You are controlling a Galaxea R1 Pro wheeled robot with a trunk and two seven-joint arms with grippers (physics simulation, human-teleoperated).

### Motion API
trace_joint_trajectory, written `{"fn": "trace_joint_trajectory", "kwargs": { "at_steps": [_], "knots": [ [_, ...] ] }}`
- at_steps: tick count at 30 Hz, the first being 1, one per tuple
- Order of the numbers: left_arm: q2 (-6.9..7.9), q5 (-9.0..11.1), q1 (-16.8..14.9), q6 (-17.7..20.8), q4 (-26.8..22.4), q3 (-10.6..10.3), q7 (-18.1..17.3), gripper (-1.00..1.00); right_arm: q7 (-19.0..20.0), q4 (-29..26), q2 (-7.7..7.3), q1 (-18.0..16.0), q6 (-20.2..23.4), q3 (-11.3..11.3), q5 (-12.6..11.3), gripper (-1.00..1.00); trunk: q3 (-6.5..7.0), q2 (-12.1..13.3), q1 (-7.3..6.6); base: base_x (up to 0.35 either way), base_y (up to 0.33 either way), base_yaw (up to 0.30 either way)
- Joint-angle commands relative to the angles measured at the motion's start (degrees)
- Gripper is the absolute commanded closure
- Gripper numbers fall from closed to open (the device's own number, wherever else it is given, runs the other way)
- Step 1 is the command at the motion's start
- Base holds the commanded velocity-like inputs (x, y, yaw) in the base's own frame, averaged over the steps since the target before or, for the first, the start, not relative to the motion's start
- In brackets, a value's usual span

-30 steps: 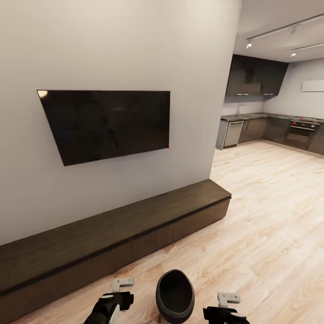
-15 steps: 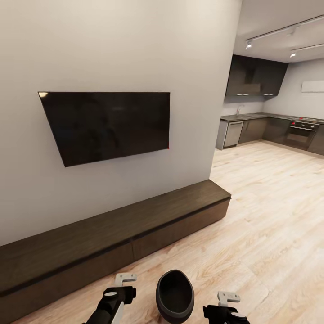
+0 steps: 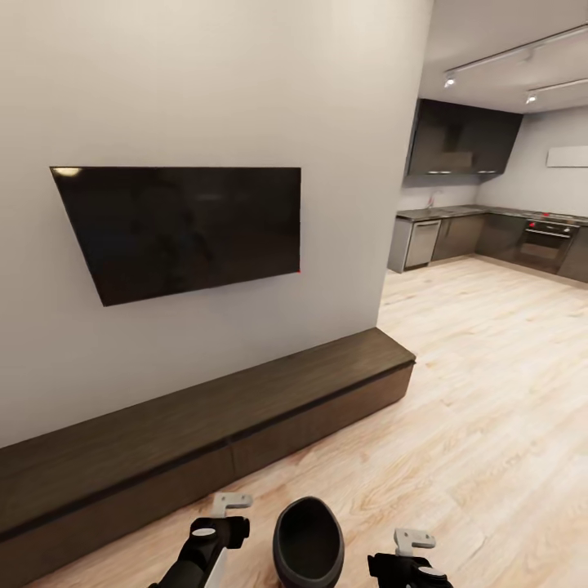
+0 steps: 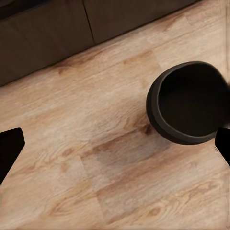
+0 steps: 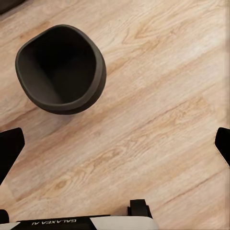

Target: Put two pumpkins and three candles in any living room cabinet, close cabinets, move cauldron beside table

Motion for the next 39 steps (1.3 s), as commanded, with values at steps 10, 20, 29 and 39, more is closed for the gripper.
{"fn": "trace_joint_trajectory", "kwargs": {
  "at_steps": [10,20,29,39],
  "knots": [
    [-0.03,0.1,0.0,0.3,-0.1,-0.2,0.4,-1.00,-0.2,-0.1,0.62,0.0,0.3,-0.1,-0.2,-1.00,-0.09,-0.1,0.02,0.040,-0.191,0.000],
    [0.01,0.1,0.0,0.3,-0.1,-0.2,0.4,-1.00,-0.2,-0.1,0.80,0.0,0.3,0.0,-0.2,-1.00,-0.09,-0.1,0.02,0.030,-0.119,0.000],
    [0.00,0.1,0.0,0.3,-0.1,-0.1,0.4,-1.00,-0.2,-0.3,1.46,0.0,0.5,0.5,-2.4,-1.00,-0.09,-0.1,0.02,0.137,-0.004,0.000],
    [0.04,1.8,-0.1,1.3,-0.1,-0.2,0.8,-1.00,-6.7,0.0,6.69,-10.1,8.2,7.7,-6.6,-1.00,-0.09,-0.1,0.02,0.007,0.000,0.000]
  ]
}}
